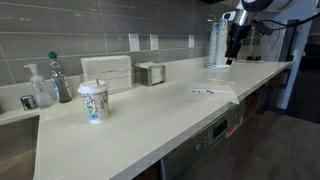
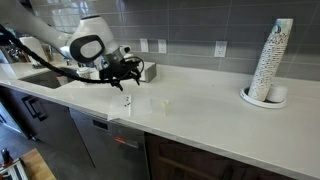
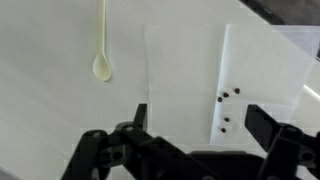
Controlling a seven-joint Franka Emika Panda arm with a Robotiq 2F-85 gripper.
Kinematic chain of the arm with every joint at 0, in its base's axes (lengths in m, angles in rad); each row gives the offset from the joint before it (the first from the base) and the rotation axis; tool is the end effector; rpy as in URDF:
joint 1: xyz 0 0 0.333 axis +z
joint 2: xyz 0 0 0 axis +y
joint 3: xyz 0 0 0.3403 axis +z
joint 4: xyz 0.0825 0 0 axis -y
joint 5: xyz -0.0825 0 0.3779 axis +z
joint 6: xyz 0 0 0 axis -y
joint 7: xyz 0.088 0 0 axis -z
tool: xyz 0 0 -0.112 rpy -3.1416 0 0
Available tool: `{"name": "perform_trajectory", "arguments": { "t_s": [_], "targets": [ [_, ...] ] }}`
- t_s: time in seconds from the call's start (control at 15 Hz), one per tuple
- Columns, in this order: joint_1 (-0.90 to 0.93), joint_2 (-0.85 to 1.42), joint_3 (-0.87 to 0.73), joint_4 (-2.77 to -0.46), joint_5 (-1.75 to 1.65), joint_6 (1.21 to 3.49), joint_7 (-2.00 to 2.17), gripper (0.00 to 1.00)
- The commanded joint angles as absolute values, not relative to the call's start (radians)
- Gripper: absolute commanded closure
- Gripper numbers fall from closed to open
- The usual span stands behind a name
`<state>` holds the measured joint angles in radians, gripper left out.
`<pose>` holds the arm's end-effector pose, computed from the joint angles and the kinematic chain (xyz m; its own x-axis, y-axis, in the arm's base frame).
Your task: Pick up the plastic white spoon, push the topmost beam onto the napkin with the plastic white spoon, put the plastic white spoon on the right side of the kitchen counter
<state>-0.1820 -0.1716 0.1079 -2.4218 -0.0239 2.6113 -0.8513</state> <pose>0.4898 -0.0348 0.4349 0.6618 0.7214 0.2040 0.6634 -0.6902 0.2889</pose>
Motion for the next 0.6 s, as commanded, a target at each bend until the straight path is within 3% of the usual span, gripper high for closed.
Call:
{"name": "perform_trajectory", "arguments": {
  "t_s": [0.0,0.53],
  "targets": [
    [-0.097,-0.355,0.103,-2.526,-0.181,2.5,-0.632,0.0],
    [-0.005,-0.385,0.073,-2.505,-0.236,2.42,-0.523,0.0]
  ]
}}
